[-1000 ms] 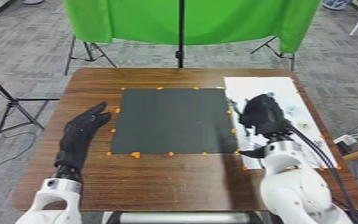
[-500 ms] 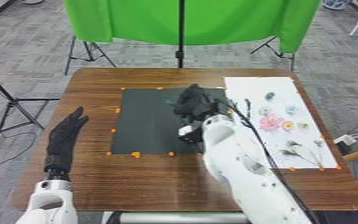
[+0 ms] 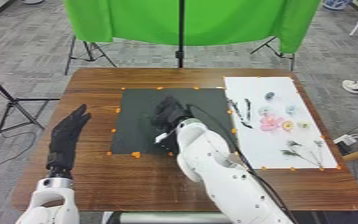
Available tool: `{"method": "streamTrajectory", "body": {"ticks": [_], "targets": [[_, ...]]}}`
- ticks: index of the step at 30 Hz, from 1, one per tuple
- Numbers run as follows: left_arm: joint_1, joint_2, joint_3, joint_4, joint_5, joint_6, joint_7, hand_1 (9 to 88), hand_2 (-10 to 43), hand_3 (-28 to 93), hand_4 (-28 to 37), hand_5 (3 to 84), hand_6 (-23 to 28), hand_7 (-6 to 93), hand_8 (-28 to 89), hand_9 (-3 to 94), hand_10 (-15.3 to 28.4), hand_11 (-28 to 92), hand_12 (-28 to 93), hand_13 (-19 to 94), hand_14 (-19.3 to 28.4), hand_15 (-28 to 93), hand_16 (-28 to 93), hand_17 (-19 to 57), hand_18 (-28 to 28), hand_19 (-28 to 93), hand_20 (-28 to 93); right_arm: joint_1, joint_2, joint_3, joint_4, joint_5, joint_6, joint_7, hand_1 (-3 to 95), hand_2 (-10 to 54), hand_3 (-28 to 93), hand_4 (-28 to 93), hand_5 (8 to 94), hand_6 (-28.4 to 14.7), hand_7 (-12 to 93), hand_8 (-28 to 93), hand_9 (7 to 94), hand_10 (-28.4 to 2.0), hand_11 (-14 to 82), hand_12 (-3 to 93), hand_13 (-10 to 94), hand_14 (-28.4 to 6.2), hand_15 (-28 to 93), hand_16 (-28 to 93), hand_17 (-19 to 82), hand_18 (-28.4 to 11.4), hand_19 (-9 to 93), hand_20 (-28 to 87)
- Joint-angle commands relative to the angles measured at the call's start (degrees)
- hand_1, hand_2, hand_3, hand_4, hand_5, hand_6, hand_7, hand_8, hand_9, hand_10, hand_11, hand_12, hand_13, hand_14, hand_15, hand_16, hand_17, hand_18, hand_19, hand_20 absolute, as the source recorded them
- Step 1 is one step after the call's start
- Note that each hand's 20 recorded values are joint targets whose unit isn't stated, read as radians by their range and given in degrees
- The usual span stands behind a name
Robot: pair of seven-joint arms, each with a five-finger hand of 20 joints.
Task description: Arrange flowers
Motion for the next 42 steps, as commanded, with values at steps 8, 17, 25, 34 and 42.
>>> {"method": "streamTrajectory", "body": {"ticks": [8,17,25,34,42], "targets": [[-1.52,0.7,1.9,0.11,-0.58,-1.54,-1.7,17.5,6.6,66,-28.3,40.4,2.4,3.4,-6,40.3,11.5,8,9,27,9.8,7,-2,5.4,8.0,1,15,0.47,-2.16,-2.66,1.14,8.57,2.74,3.19,92.6,-9.5,-28,54,75.6,-3.3,36,27,92.4,-10.7,22.8,51.7,94,-0.7,58,26,76,-0.9,87,43],[-0.72,0.59,1.39,-0.29,-1.12,-1.41,-2.16,18.6,4.4,67,-28.3,39.7,2.7,2.6,-6,39.6,11.5,7,10,26,10.1,7,-2,5.0,8.4,1,15,0.46,-2.23,-2.07,2.01,9.26,2.68,2.57,90.2,-9.5,-28,25,75.8,-4.1,34,28,90.9,-12.1,27.2,47.1,94,-1.4,58,25,77,-1.4,84,43],[-0.2,-0.39,1.24,-0.39,-1.07,-1.5,-1.42,19.5,2.6,67,-28.3,39.1,2.8,1.5,-5,38.2,11.4,6,11,25,10.4,6,-1,4.7,8.6,1,15,0.04,-0.35,-1.1,0.15,7.28,0.16,-1.16,58.8,-9.5,-28,93,75.8,-5.1,38,-4,88.8,-14.7,36.0,33.9,94,-2.6,59,23,77,-2.2,85,42],[1.14,-0.78,0.28,-0.74,-1.28,-1.77,-1.84,19.9,2.5,67,-28.3,38.9,3.1,0.8,-4,38.2,11.3,6,12,25,10.4,7,0,4.6,8.6,1,16,-1.81,7.17,-1.76,-9.26,-4.32,-21.55,-2.61,11.4,3.2,85,-17,74.8,-5.6,16,-6,83.1,-18.0,37.5,32.9,92,-5.8,55,34,72,-6.6,93,39],[-0.21,-0.69,1.07,-0.36,-0.95,-2.53,-2.12,20.1,2.4,67,-28.3,39.0,3.5,1.4,-4,37.4,11.4,6,13,25,10.3,6,1,4.4,8.7,1,16,-2.34,5.32,-1.97,-7.35,-4.72,-25.21,-2.05,6.4,7.3,88,-13,69.0,-5.4,13,-7,80.9,-18.4,40.5,33.1,91,-6.1,57,34,71,-7.3,93,41]]}}
